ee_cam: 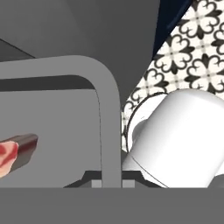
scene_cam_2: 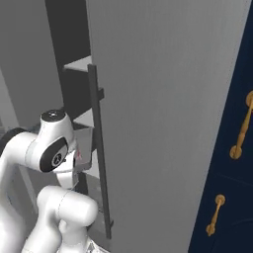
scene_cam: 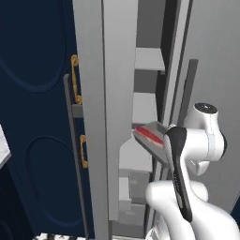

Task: Take the meat container that has the steak and place it on the second highest rack of the freezer. Then take the vegetable container that has the corn and bell pepper and place it on the highest rack of the freezer.

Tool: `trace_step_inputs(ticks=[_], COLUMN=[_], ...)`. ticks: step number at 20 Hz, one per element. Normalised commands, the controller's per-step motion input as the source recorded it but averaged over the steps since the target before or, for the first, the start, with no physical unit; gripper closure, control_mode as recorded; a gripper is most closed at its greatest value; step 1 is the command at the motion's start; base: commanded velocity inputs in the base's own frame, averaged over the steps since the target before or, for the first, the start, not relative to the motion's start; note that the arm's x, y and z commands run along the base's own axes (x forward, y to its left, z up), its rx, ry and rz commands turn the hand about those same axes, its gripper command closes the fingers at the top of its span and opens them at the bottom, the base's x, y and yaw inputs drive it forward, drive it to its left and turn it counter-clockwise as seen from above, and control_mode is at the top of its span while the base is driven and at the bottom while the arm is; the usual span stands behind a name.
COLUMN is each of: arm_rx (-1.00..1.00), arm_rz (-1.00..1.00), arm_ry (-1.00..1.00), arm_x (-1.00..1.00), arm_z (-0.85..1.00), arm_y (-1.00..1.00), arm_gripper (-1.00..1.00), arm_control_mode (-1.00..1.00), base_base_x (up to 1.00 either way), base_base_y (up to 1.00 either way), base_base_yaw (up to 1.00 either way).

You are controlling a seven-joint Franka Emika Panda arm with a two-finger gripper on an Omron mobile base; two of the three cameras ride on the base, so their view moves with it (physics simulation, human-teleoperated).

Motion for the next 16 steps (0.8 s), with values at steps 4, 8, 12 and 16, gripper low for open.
trace_step_inputs(ticks=[4, 8, 12, 16], arm_rx=[-0.03, -0.04, 0.03, 0.19], arm_rz=[-0.09, -0.20, -0.14, -0.02], arm_ry=[-0.20, -0.24, -0.06, 0.01], arm_x=[0.01, 0.25, 0.83, 0.73], arm_z=[0.49, 0.70, 0.35, 0.00], arm_y=[0.39, 0.74, 0.14, 0.20], arm_gripper=[1.00, 1.00, 1.00, 1.00], arm_control_mode=[-1.00, -1.00, -1.00, -1.00], base_base_x=[0.12, 0.00, 0.00, 0.00], base_base_y=[0.07, 0.00, 0.00, 0.00], base_base_yaw=[-0.01, 0.00, 0.00, 0.00])
